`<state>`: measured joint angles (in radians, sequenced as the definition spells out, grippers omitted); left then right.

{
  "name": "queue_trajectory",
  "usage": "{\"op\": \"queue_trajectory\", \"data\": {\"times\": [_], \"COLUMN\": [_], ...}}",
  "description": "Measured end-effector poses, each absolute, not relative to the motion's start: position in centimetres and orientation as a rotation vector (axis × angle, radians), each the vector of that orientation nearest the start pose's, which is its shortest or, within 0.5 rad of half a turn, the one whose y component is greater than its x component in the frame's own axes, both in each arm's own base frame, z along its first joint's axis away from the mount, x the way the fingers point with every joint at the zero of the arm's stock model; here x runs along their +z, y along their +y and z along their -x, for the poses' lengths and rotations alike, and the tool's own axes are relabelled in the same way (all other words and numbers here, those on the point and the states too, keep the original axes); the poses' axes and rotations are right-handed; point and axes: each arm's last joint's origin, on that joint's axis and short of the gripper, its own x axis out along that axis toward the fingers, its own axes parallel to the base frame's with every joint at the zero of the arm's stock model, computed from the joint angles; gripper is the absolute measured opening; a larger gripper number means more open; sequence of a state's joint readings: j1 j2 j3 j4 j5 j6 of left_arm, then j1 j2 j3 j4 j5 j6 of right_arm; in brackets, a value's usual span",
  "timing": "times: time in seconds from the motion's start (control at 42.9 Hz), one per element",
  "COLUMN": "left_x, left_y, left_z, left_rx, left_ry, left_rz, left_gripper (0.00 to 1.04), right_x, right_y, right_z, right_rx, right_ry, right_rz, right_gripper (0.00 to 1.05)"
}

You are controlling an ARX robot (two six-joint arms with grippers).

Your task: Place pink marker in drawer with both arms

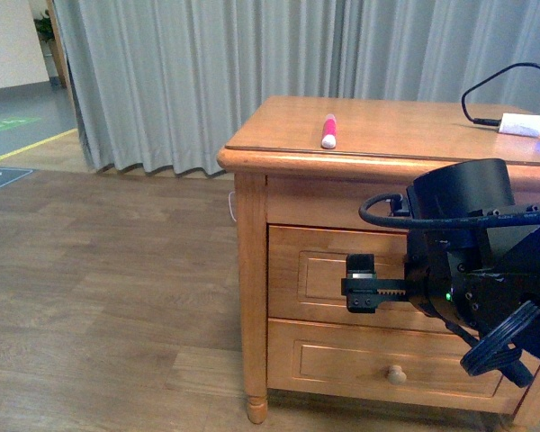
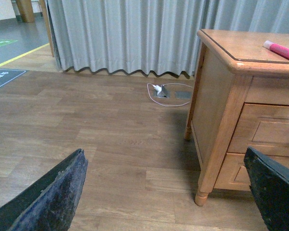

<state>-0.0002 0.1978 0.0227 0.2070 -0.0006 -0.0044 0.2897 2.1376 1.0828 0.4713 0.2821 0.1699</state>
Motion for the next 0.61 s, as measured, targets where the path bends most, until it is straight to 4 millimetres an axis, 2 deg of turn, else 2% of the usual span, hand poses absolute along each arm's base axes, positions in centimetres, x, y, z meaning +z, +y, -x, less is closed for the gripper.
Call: {"op": "queue_trajectory", "data": {"times": [0.28,0.606], "left_x": [17.5,17.5], "left_y": [0.0,0.0], "left_z": [-11.0,-11.0], "left_rx": [0.0,0.0], "left_ry": [-0.032,-0.032], "left_rz": [0.004,0.004], "left_gripper": [0.99,0.99], "right_x": [7.7,7.5], "right_y": [10.1,9.6], "right_z": [-41.0,-41.4], "right_rx": [-0.066,-0.082], "right_ry": [0.576,0.575], "right_rz": [0.004,0.002], "right_gripper": [0.96,0.95]}}
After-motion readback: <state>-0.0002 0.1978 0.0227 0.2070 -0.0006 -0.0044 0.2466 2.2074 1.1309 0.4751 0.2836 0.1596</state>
